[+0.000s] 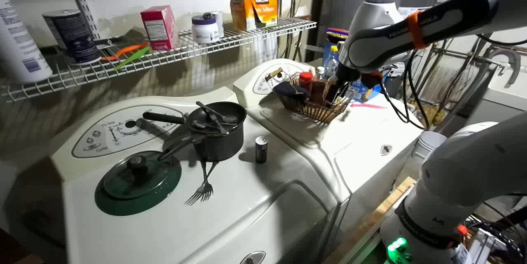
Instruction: Put the forks in the pot
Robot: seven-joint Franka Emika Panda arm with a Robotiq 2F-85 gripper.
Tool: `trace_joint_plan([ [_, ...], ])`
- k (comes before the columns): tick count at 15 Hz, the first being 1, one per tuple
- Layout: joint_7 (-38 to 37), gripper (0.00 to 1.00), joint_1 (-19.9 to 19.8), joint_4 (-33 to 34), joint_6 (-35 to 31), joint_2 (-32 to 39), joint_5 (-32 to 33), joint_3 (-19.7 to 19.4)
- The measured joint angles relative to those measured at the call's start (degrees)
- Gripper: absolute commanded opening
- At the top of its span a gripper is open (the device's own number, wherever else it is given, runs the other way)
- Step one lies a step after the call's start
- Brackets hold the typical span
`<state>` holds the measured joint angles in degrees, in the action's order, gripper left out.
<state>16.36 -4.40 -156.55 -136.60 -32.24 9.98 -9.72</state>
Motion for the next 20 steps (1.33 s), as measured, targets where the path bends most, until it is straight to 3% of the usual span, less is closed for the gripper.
trace_joint_plan([
  [9, -0.4, 1.00, 0.0, -0.1, 0.0, -0.1, 0.0, 0.9],
  [14, -7.9, 1.00, 2.2, -0.8, 3.4, -2.6, -0.4, 9.7],
  [20, -14.8, 1.00, 10.4, -0.6, 11.1, -7.1, -5.4, 15.9],
])
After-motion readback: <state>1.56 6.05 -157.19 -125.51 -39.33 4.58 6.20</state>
